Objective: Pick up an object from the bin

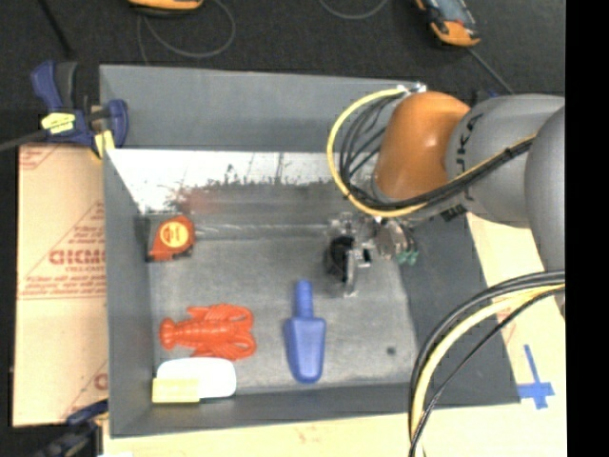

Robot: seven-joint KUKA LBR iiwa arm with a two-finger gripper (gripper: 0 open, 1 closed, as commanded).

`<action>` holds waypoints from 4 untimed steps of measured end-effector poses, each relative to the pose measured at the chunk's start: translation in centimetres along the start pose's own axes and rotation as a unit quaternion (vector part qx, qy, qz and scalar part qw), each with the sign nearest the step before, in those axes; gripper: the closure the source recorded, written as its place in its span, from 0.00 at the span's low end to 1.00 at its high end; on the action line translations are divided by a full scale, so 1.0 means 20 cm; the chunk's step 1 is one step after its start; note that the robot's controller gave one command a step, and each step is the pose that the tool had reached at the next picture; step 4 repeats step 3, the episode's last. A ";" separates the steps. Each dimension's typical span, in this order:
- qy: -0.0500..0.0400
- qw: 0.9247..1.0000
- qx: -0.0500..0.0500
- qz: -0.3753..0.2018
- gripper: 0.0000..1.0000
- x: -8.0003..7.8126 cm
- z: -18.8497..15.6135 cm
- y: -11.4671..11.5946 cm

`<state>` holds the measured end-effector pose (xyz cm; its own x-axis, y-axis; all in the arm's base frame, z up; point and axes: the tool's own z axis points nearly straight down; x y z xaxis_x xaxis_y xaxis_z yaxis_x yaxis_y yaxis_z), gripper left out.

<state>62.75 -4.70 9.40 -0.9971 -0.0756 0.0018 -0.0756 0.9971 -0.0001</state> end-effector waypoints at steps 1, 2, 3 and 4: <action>0.000 1.000 0.000 0.000 1.00 0.00 -0.09 0.00; -0.002 1.000 0.000 0.000 1.00 0.00 -0.18 0.00; -0.003 1.000 0.001 0.000 1.00 -0.01 -0.26 0.00; -0.003 1.000 0.001 0.000 1.00 -0.01 -0.26 0.00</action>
Offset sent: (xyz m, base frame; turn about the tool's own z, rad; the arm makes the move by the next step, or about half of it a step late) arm 0.0000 -0.0001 0.0747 0.0000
